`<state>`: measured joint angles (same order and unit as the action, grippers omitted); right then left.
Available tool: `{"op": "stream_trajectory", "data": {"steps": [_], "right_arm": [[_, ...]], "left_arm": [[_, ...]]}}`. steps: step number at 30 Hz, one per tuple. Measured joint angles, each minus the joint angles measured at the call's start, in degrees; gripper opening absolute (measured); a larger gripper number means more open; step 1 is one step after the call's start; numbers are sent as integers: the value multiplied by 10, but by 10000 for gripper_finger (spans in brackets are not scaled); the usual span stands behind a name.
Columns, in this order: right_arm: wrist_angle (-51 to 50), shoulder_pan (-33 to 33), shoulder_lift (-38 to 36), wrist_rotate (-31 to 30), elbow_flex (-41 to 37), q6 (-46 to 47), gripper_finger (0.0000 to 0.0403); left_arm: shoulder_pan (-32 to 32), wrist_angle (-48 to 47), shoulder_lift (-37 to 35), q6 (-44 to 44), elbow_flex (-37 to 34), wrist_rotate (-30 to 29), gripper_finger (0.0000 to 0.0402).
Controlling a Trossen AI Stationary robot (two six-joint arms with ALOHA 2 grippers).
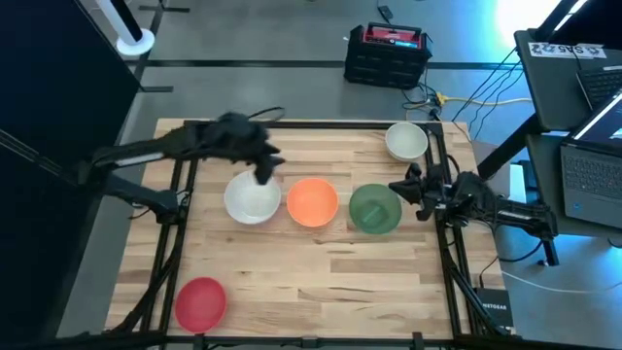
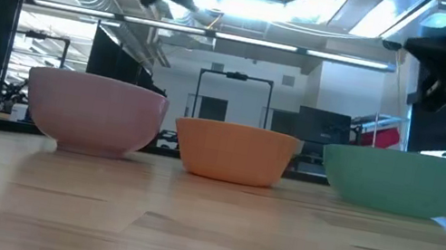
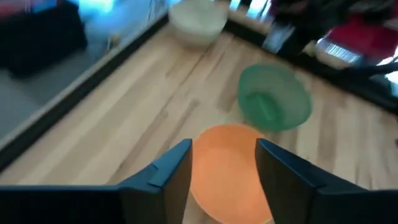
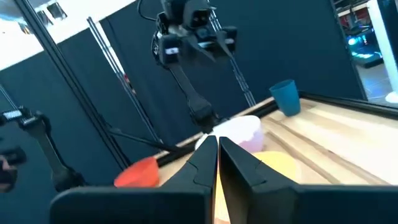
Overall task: Nest bowls inside each other
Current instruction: Stack the light orange bowl on top of the left white bowl
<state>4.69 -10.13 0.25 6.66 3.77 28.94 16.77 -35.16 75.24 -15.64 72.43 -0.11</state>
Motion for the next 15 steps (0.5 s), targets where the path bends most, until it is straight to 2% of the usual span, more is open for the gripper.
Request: {"op": "stream_trajectory", "data": {"steps": [4, 7, 15], "right_arm": [[0, 0, 0, 6, 8, 62, 0], [-3, 0, 0, 12, 8, 82, 0], [-63, 0, 0, 22, 8, 83, 0]], "left_arm": [[1, -36, 106, 4, 101, 29, 175], [-3, -33, 163, 27, 142, 35, 175], [-3, -75, 268, 62, 150, 35, 175]]}}
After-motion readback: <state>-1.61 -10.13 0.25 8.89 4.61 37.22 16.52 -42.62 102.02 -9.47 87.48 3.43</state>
